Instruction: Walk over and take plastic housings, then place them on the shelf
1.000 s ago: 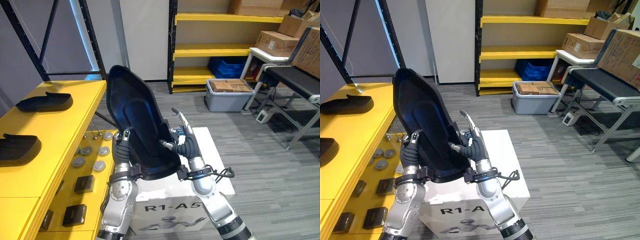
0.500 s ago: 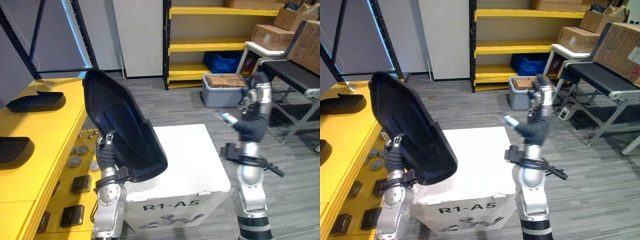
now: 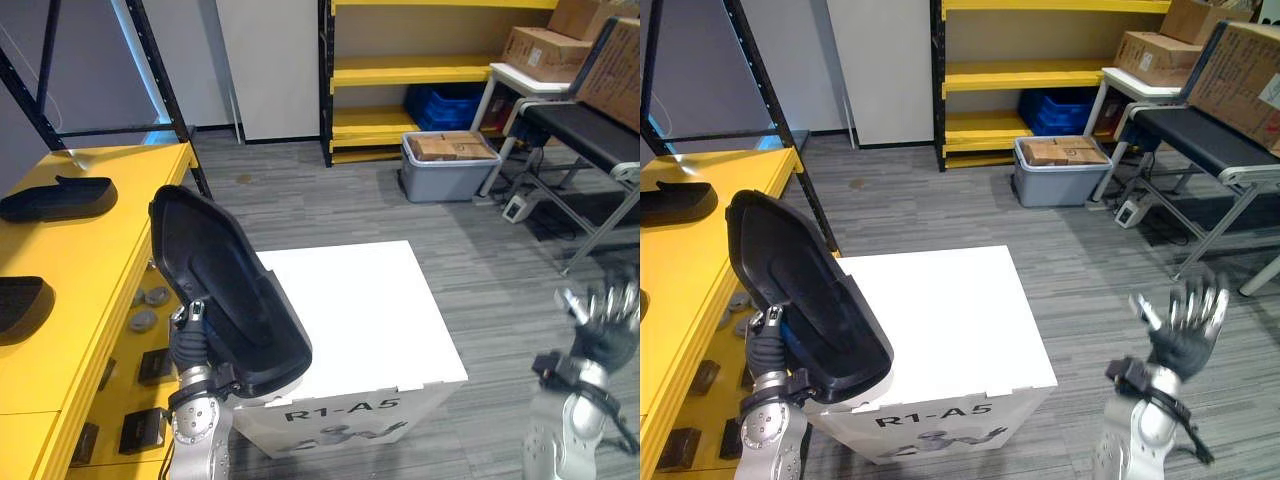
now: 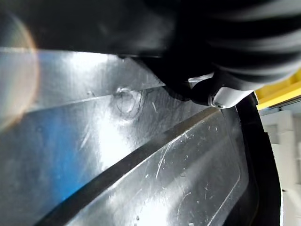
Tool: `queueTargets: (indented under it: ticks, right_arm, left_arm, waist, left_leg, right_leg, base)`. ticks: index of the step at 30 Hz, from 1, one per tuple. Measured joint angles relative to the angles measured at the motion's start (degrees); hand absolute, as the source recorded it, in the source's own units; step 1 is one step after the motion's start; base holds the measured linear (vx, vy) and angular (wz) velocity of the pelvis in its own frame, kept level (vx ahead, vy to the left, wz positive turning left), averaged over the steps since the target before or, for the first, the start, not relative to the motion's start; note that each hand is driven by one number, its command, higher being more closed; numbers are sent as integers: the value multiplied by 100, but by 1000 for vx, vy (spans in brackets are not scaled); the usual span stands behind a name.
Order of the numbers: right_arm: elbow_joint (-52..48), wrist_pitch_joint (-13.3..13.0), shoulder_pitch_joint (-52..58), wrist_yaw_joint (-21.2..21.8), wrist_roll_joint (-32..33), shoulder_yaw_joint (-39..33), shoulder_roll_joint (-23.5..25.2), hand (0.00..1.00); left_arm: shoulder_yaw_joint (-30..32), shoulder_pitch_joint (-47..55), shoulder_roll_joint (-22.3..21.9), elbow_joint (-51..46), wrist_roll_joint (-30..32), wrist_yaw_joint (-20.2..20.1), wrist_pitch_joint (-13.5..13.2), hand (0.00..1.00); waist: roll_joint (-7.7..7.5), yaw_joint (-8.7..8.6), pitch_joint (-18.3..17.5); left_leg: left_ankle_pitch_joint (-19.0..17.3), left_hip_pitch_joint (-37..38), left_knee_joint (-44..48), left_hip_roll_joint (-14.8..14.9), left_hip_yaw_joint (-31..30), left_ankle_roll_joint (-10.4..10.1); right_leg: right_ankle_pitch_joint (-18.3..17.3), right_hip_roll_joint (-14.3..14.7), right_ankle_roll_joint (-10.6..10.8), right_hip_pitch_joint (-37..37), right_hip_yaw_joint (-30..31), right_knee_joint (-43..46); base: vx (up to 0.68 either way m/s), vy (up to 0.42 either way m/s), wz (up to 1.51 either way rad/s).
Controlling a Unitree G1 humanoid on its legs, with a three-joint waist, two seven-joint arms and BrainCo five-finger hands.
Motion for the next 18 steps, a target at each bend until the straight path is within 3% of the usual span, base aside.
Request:
queueTargets:
  ticks: [5, 12, 18]
  right_arm:
    - [1313, 389, 490, 299, -694, 42, 56, 0]
    - [2950, 633, 640, 859, -1181, 651, 115, 0]
    - [3781, 747, 549, 1047, -1323, 1204, 180, 0]
  left_arm:
    - [37, 372, -62, -137, 54, -239, -7, 100]
    - [-134, 736, -78, -424, 52, -485, -23, 100]
    - [-487, 769, -43, -471, 51, -561, -40, 100]
  waist:
    - [2, 4, 1]
    - [-5, 29, 1]
    - [-3, 77, -11]
  left_leg:
    - [-22, -33, 8, 2, -7, -3]
    - [-78, 51, 39, 0, 1, -7]
    - [-77, 62, 45, 2, 11, -7]
  right_leg:
    - [-25, -9, 21, -33, -5, 33]
    - [-269, -71, 28, -89, -2, 431]
    - [-283, -76, 29, -94, -10, 474]
  base:
    - [0, 0, 0]
    - [0, 0, 0]
    - [0, 0, 0]
